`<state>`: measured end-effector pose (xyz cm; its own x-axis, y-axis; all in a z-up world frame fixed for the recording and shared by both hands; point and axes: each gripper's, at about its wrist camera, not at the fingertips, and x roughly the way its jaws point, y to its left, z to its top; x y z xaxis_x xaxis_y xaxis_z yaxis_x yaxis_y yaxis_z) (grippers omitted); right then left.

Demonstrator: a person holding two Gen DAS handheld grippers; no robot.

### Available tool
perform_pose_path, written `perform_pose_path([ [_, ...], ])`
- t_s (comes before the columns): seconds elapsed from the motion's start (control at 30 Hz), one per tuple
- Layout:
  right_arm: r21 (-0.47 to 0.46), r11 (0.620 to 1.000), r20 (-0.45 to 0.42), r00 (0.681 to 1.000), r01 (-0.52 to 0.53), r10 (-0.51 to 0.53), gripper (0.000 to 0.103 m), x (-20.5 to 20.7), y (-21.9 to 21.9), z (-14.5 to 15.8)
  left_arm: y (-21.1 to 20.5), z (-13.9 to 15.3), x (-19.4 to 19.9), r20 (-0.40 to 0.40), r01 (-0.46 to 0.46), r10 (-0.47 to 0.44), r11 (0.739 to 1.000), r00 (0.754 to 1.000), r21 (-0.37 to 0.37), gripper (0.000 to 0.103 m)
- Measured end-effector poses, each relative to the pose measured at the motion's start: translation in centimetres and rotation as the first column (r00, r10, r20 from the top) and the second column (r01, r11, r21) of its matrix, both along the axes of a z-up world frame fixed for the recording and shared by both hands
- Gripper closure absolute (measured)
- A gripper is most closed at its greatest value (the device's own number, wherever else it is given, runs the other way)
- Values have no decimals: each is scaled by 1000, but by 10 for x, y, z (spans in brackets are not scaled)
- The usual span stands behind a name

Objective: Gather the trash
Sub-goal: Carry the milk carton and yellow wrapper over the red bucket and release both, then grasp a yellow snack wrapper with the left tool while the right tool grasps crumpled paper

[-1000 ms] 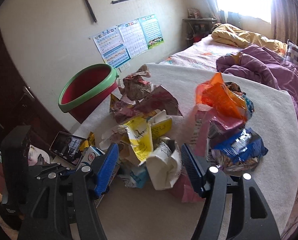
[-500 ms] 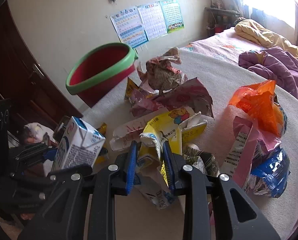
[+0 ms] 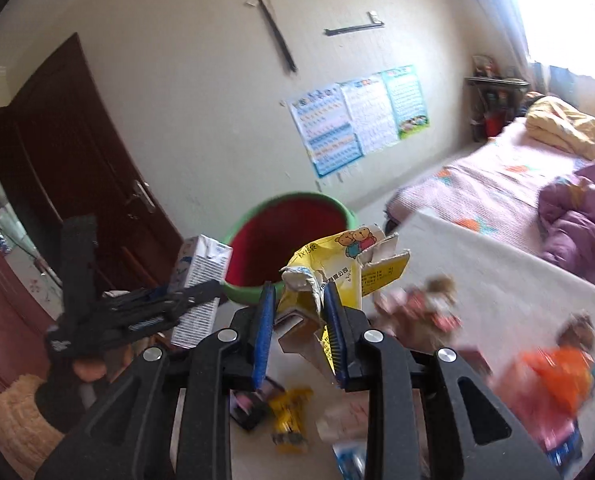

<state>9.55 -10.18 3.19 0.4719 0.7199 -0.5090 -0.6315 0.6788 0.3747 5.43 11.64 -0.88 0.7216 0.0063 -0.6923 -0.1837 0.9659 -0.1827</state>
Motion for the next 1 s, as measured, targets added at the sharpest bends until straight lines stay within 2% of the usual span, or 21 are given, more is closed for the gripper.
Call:
perform_pose_path([
  [0.23, 73, 992, -50, 993, -101, 105, 78, 70, 67, 9, 35, -11, 52, -33, -87, 87, 996, 996, -9, 54],
  [0.33, 74, 991, -89, 989, -108, 115, 78, 89, 85, 8, 44, -20, 59, -59, -101, 101, 995, 993, 3, 54],
  [0.67, 67, 994, -178, 980, -83, 94, 77, 106, 101, -16, 56, -37, 68, -93, -119, 119, 993, 989, 6, 54],
  [0.73, 65, 994, -195, 976, -89, 100, 75, 110, 102, -23, 58, -37, 68, -89, -129, 128, 992, 988, 1, 51],
  [0.77, 63, 994, -201, 974, -90, 101, 75, 110, 103, -24, 58, -38, 69, -88, -133, 132, 991, 987, -1, 45],
  [0.8, 61, 995, -201, 975, -83, 94, 70, 110, 103, -25, 57, -39, 68, -82, -141, 141, 990, 987, 0, 37],
  [0.87, 72, 995, -198, 977, -69, 82, 56, 107, 100, -24, 57, -38, 65, -71, -153, 152, 988, 986, -1, 33],
  [1.0, 86, 995, -174, 982, -55, 70, 55, 100, 88, -18, 53, -28, 46, -30, -196, 196, 981, 980, 2, 30],
])
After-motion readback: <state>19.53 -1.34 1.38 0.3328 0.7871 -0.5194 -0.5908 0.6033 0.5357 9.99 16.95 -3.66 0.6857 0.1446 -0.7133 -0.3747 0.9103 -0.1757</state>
